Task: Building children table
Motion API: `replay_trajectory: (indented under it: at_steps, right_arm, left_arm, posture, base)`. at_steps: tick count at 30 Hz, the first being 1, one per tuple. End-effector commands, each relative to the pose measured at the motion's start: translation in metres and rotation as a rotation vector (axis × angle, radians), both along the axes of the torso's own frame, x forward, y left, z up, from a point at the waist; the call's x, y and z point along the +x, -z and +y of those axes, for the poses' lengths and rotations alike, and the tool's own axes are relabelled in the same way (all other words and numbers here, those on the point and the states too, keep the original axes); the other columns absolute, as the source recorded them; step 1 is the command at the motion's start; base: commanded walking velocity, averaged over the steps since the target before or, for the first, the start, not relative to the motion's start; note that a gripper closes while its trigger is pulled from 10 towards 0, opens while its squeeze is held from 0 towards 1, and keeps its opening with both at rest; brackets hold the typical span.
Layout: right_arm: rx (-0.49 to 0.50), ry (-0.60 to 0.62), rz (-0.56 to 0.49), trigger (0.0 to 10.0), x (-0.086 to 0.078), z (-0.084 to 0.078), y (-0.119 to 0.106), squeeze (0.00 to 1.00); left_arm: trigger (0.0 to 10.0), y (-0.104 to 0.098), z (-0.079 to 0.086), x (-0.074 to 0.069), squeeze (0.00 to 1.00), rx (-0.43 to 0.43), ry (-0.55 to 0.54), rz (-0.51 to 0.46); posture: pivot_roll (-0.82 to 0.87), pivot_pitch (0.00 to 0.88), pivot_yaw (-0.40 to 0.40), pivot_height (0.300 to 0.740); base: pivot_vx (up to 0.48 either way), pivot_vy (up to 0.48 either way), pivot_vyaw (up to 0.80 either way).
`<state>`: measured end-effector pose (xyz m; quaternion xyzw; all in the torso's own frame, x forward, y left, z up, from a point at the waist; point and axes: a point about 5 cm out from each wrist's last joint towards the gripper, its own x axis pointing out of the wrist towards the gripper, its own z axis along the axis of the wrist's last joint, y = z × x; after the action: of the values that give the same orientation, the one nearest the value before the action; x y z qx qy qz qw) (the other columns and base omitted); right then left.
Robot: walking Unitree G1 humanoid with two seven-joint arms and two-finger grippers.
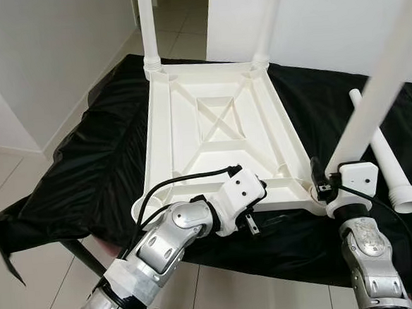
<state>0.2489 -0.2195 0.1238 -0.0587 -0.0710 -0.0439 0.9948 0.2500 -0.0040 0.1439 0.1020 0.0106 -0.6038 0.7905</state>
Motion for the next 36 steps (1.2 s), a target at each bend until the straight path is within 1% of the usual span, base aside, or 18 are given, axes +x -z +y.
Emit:
replay_trajectory:
  at_steps: [1,4,12,15,17,19,20,21,22,23,24,28,30,31,33,36]
  right_arm:
    - [0.06,0.025,0.142,10.0,-0.007,-0.003,0.029,0.0]
    - [0.097,0.028,0.139,10.0,-0.007,-0.003,0.031,0.0]
    - [0.129,0.027,0.158,10.0,-0.006,0.0,0.037,0.0]
    - [0.201,0.049,0.178,10.0,-0.006,0.002,0.042,0.0]
    - [0.201,0.049,0.178,10.0,-0.006,0.002,0.042,0.0]
    - [0.219,0.057,0.183,10.0,-0.006,0.002,0.044,0.0]
    - [0.245,0.07,0.185,10.0,-0.006,0.003,0.046,0.0]
    - [0.245,0.07,0.185,10.0,-0.006,0.003,0.046,0.0]
    - [0.301,0.086,0.195,10.0,-0.007,0.005,0.05,0.0]
    - [0.301,0.086,0.195,10.0,-0.007,0.005,0.05,0.0]
    - [0.323,0.091,0.199,10.0,-0.008,0.007,0.052,0.0]
    - [0.306,0.079,0.212,10.0,-0.01,0.013,0.057,0.0]
    - [0.193,0.037,0.201,10.0,-0.011,0.016,0.055,0.0]
    - [0.193,0.037,0.201,10.0,-0.011,0.016,0.055,0.0]
    - [0.113,0.009,0.204,10.0,-0.011,0.016,0.053,0.0]
    - [0.107,0.009,0.21,10.0,-0.009,0.012,0.052,0.0]
  left_arm:
    - [10.0,-0.003,-0.001,-0.001,0.0,0.0,-0.001,-0.001]
    - [10.0,-0.004,0.0,0.0,0.0,-0.001,0.007,0.0]
    - [10.0,-0.005,-0.001,0.0,0.0,-0.006,0.005,-0.002]
    - [10.0,-0.006,0.0,0.0,0.0,-0.008,0.004,-0.007]
    - [10.0,-0.006,0.0,0.0,0.0,-0.008,0.004,-0.007]
    - [10.0,-0.006,0.0,-0.001,0.0,-0.008,0.004,-0.005]
    - [10.0,-0.007,-0.001,-0.001,0.0,-0.008,0.004,-0.005]
    - [10.0,-0.007,-0.001,-0.001,0.0,-0.008,0.004,-0.005]
    - [10.0,-0.007,-0.001,-0.001,0.0,-0.009,0.003,-0.007]
    - [10.0,-0.007,-0.001,-0.001,0.0,-0.009,0.003,-0.007]
    - [10.0,-0.007,-0.001,-0.001,0.0,-0.009,0.003,-0.007]
    - [10.0,-0.007,-0.001,-0.002,0.0,-0.011,0.003,-0.007]
    - [10.0,-0.007,-0.001,-0.002,0.0,-0.012,0.004,-0.008]
    - [10.0,-0.007,-0.001,-0.002,0.0,-0.012,0.004,-0.008]
    - [10.0,-0.007,-0.002,-0.002,0.0,-0.013,0.006,-0.008]
    - [10.0,-0.008,-0.001,-0.003,0.0,-0.012,0.008,-0.008]
  posture:
    - [0.01,0.02,-0.027,0.74]
    - [0.01,0.018,-0.027,0.74]
    - [0.01,0.015,-0.028,0.74]
    - [0.01,0.011,-0.032,0.74]
    - [0.01,0.011,-0.032,0.74]
    - [0.01,0.01,-0.034,0.74]
    - [0.01,0.009,-0.037,0.74]
    - [0.01,0.009,-0.037,0.74]
    - [0.01,0.007,-0.039,0.74]
    - [0.01,0.007,-0.039,0.74]
    - [0.01,0.007,-0.039,0.74]
    - [0.01,0.006,-0.039,0.74]
    - [0.01,0.005,-0.039,0.74]
    - [0.01,0.005,-0.039,0.74]
    - [0.01,0.004,-0.037,0.74]
    - [0.01,0.003,-0.036,0.74]
  base:
    - [0.0,0.0,0.0]
    - [0.0,0.0,0.0]
    - [0.0,0.0,0.0]
    - [0.0,0.0,0.0]
    - [0.0,0.0,0.0]
    - [0.0,0.0,0.0]
    - [0.0,0.0,0.0]
    - [0.0,0.0,0.0]
    - [0.0,0.0,0.0]
    - [0.0,0.0,0.0]
    - [0.0,0.0,0.0]
    - [0.0,0.0,0.0]
    - [0.0,0.0,0.0]
    - [0.0,0.0,0.0]
    - [0.0,0.0,0.0]
    - [0.0,0.0,0.0]
